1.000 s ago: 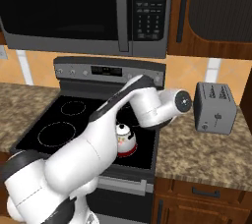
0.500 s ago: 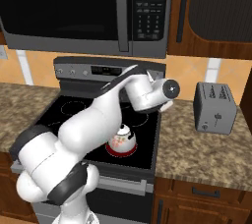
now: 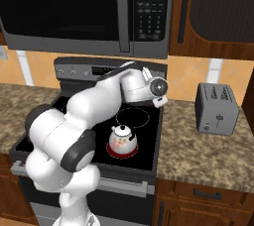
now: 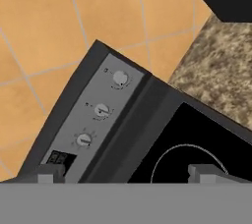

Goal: Turn off the front right burner of the stove.

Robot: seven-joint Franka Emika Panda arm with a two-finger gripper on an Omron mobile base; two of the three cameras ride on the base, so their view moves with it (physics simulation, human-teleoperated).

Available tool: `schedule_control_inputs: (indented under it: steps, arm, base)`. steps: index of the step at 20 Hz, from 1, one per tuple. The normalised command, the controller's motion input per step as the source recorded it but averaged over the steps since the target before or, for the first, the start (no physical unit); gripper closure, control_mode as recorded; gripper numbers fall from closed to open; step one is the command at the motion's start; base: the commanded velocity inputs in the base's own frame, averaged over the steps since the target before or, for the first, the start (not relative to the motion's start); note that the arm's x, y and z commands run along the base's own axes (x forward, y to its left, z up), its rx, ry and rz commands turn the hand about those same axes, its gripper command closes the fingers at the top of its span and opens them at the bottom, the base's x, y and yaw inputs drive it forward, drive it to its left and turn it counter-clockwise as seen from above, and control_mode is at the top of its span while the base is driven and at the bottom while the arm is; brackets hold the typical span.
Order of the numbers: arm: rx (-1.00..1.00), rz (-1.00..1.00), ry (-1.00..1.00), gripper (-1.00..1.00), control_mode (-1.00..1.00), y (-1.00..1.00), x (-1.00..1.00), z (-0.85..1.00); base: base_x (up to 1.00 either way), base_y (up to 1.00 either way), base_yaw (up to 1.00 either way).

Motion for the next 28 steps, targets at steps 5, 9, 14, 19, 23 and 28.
schedule_control_inputs:
  steps: [5,9,14,19,23,28]
  arm:
    - [0.14,-0.1,0.0,-1.0,-1.0,-0.04,0.49,-0.07]
    - [0.11,-0.01,0.0,-1.0,-1.0,-0.15,0.18,-0.05]
    - [0.16,0.0,0.0,-1.0,-1.0,-0.04,0.2,-0.21]
    - [0.09,0.0,0.0,-1.0,-1.0,0.0,0.41,-0.23]
    - [0.0,0.0,0.0,-1.0,-1.0,0.0,0.51,-0.09]
    - [0.0,0.0,0.0,-1.0,-1.0,-0.04,0.45,-0.01]
  base:
    - [0.0,0.0,0.0]
    - [0.0,0.0,0.0]
    - [0.0,0.0,0.0]
    - [0.0,0.0,0.0]
    - [0.0,0.0,0.0]
    - [0.0,0.0,0.0]
